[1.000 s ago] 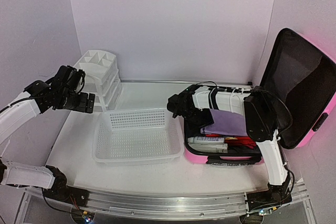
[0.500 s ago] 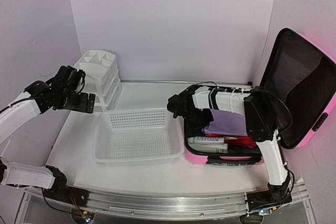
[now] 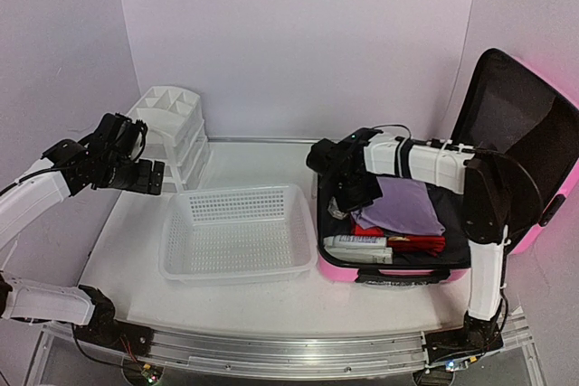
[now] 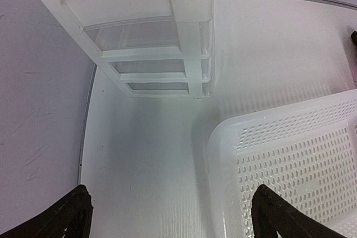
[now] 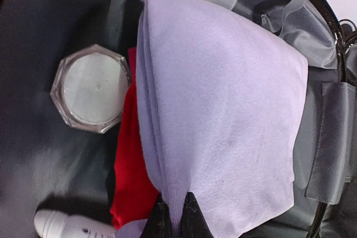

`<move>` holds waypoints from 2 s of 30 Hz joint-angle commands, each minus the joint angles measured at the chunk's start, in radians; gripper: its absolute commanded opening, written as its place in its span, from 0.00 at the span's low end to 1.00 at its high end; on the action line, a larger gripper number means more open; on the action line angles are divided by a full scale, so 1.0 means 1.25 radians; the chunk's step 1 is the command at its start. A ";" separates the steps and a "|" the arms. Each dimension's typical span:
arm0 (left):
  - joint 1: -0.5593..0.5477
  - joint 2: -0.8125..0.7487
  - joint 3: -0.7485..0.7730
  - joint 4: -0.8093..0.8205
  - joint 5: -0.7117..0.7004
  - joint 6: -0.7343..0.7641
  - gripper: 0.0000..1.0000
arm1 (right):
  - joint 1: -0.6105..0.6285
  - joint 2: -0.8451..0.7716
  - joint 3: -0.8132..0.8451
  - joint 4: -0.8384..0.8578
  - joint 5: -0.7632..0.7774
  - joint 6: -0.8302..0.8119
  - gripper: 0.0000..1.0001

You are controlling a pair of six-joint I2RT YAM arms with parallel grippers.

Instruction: Open, take out, and arrange the luggage

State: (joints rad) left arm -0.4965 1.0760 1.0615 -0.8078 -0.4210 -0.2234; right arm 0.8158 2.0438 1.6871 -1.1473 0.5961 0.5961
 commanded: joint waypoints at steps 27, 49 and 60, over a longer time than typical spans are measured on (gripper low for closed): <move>0.040 0.022 0.001 0.040 0.069 -0.005 0.99 | -0.252 -0.259 -0.297 0.366 -0.680 -0.120 0.09; 0.048 0.020 0.000 0.041 0.072 -0.005 0.99 | -0.278 -0.248 -0.297 0.360 -0.681 -0.107 0.11; 0.051 0.017 0.000 0.040 0.077 -0.006 0.99 | -0.316 -0.286 -0.325 0.363 -0.754 -0.111 0.00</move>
State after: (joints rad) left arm -0.4381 1.1130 1.0573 -0.8017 -0.3325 -0.2317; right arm 0.4408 1.7592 1.2934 -0.7197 -0.2939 0.4572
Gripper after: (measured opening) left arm 0.995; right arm 0.037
